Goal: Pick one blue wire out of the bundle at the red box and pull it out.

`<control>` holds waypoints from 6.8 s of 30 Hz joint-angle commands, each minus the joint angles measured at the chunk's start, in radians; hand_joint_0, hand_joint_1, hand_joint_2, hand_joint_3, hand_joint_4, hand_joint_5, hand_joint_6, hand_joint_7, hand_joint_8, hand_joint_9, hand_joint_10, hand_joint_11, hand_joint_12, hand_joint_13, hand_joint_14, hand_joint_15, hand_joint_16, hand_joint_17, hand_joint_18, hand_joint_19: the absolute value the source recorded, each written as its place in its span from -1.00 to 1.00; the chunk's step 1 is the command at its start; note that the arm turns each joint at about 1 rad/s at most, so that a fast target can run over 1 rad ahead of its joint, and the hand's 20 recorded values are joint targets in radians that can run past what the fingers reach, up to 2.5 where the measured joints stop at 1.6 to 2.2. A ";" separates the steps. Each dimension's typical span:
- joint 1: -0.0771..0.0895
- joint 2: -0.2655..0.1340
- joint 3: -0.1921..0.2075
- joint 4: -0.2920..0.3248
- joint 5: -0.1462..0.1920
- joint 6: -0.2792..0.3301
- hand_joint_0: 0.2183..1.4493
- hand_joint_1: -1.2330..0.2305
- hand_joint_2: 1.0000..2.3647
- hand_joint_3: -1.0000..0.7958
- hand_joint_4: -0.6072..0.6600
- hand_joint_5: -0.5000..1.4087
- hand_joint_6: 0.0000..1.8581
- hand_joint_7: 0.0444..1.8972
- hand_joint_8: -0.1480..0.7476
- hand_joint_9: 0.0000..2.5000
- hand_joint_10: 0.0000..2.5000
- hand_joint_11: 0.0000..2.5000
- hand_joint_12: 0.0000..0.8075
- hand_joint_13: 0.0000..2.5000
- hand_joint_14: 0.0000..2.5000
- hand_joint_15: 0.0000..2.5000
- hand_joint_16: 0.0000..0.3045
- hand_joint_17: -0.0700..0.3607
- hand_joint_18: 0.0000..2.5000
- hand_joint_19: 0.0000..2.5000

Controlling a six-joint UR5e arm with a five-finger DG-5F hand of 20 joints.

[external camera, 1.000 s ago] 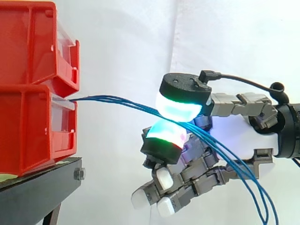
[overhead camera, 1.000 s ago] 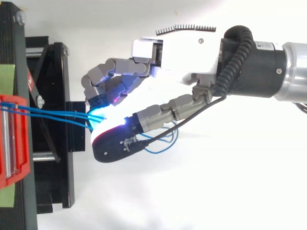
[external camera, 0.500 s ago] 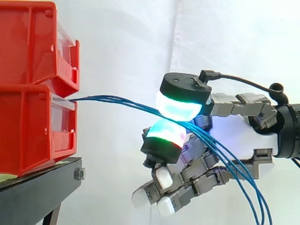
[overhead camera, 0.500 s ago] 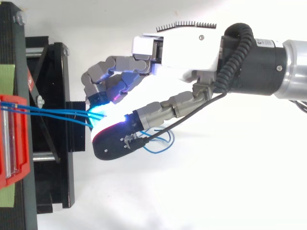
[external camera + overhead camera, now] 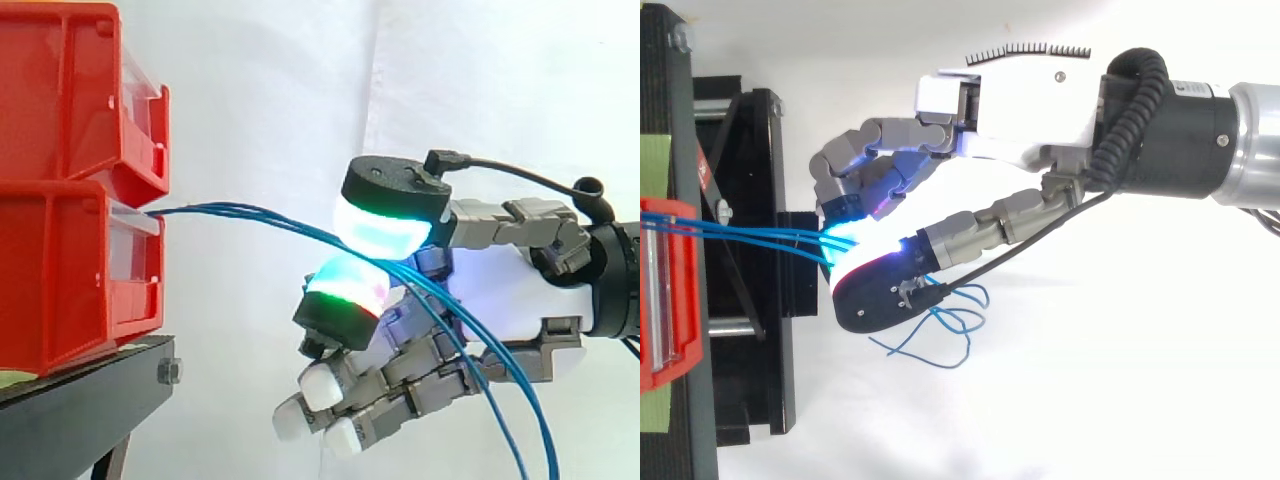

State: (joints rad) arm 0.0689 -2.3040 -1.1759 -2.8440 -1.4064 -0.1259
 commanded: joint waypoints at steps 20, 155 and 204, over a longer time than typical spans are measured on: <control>-0.004 0.000 0.001 0.000 -0.002 0.000 -0.50 -0.12 -0.99 -0.04 0.44 -0.49 -0.46 0.43 -0.12 -0.26 -0.99 -0.72 -0.01 -0.84 -1.00 -0.94 -0.54 0.06 -1.00 -0.82; 0.029 0.043 -0.054 0.138 0.222 -0.331 -0.43 -0.37 -0.97 -0.11 0.25 -0.63 -0.18 0.20 -0.11 -0.36 -0.98 -0.45 -0.07 -0.81 -1.00 -0.90 -0.60 -0.04 -0.86 -0.78; 0.032 0.043 -0.004 0.035 0.225 -0.207 -0.44 -0.24 -0.98 -0.16 0.27 -0.57 -0.32 0.37 -0.11 -0.31 -0.98 -0.46 -0.08 -0.78 -1.00 -0.89 -0.60 -0.04 -0.85 -0.75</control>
State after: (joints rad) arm 0.1018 -2.2611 -1.1797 -2.8087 -1.1812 -0.3329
